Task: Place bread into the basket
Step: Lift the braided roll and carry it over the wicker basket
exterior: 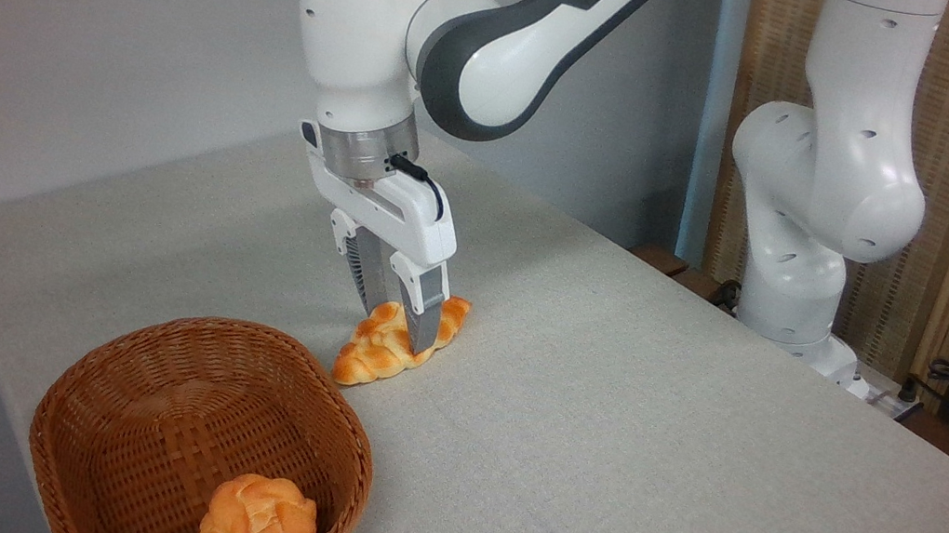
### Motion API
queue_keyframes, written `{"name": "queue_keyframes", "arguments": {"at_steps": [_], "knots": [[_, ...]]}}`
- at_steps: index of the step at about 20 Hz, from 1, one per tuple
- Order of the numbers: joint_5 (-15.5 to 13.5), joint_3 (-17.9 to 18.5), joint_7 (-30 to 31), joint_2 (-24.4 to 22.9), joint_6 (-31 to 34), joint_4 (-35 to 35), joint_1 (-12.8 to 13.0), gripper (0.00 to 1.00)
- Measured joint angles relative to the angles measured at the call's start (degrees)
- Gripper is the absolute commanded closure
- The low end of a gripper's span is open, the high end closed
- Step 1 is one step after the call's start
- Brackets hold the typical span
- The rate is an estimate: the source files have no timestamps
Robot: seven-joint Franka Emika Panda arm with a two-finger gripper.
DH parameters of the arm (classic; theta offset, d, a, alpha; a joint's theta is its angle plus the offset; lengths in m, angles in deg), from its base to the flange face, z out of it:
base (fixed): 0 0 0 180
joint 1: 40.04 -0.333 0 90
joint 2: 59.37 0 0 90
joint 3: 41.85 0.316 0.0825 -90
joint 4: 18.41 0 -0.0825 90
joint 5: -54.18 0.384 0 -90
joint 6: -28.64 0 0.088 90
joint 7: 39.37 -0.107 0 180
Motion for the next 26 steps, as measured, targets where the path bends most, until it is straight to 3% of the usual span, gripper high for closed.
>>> {"name": "queue_keyframes", "arguments": {"at_steps": [16, 18, 23, 26], "knots": [[0.3, 0.0, -0.8, -0.1, -0.1, -0.3, 0.0, 0.65], [0.3, 0.0, -2.3, -0.1, 3.1, -2.6, 0.1, 0.65], [0.3, 1.8, -10.6, -0.4, 18.4, -13.4, 0.0, 0.65], [0.3, 4.2, -14.9, -0.5, 21.5, -18.0, 0.0, 0.64]]}}
